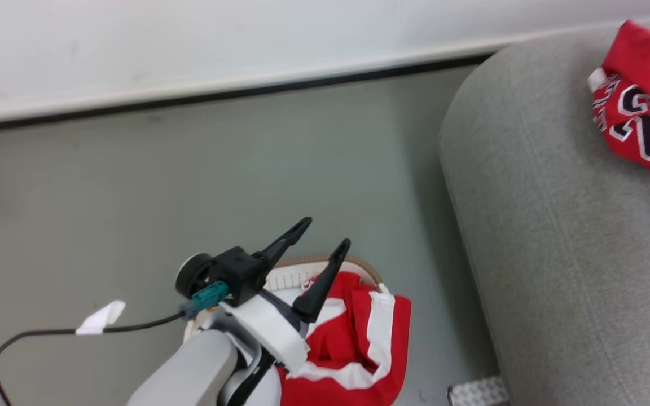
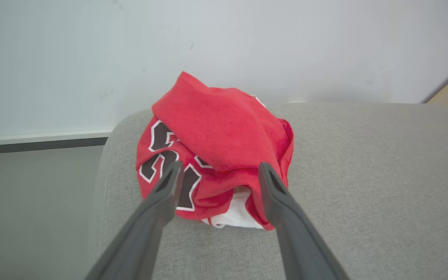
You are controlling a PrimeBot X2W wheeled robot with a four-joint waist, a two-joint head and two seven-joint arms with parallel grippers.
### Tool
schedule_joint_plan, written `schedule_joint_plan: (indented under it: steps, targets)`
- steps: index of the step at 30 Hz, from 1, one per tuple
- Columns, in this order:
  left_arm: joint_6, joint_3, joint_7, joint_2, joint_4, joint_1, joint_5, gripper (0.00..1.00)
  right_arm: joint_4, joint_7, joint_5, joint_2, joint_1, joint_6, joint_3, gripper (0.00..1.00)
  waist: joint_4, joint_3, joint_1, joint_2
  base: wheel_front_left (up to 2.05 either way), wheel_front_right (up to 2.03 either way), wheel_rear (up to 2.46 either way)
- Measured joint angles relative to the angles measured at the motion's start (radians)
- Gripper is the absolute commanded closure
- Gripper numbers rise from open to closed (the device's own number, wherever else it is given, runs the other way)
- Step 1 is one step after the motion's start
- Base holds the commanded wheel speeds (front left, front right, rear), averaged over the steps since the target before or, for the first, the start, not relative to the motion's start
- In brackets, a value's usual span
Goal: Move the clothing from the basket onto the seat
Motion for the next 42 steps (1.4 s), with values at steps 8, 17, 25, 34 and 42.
schedule_joint_plan:
  steps: [8, 17, 25, 34, 42]
  targets:
    - [0.061, 0.121, -0.001, 0.008, -0.015, 0.111, -0.025, 0.0, -0.243, -0.095, 0.07, -0.051, 0.144, 0.0, 0.043, 0.0, 0.009, -0.166, -0.0002, 0.0, 0.0, 0.0, 0.0]
    - [0.106, 0.271, -0.001, 0.011, -0.041, 0.268, -0.025, 0.0, -0.503, -0.212, 0.039, 0.022, 0.4, 0.0, -0.016, 0.0, 0.064, -0.313, -0.0003, 0.0, 0.0, 0.0, 0.0]
    - [0.118, 0.408, -0.001, 0.004, -0.084, 0.386, 0.004, 0.0, -0.672, -0.23, -0.057, 0.165, 0.63, 0.0, -0.105, 0.0, 0.108, -0.354, -0.0002, 0.0, 0.0, 0.0, 0.0]
    - [0.075, 0.534, -0.001, -0.063, -0.14, 0.493, 0.105, 0.0, -0.757, -0.23, -0.129, 0.291, 0.785, 0.0, -0.157, 0.0, 0.113, -0.354, -0.0002, 0.0, 0.0, 0.0, 0.0]
    - [0.024, 0.596, -0.001, -0.108, -0.132, 0.503, 0.166, 0.0, -0.788, -0.23, -0.149, 0.311, 0.786, 0.0, -0.147, 0.0, 0.112, -0.344, 0.0, 0.0, 0.0, 0.0, 0.0]
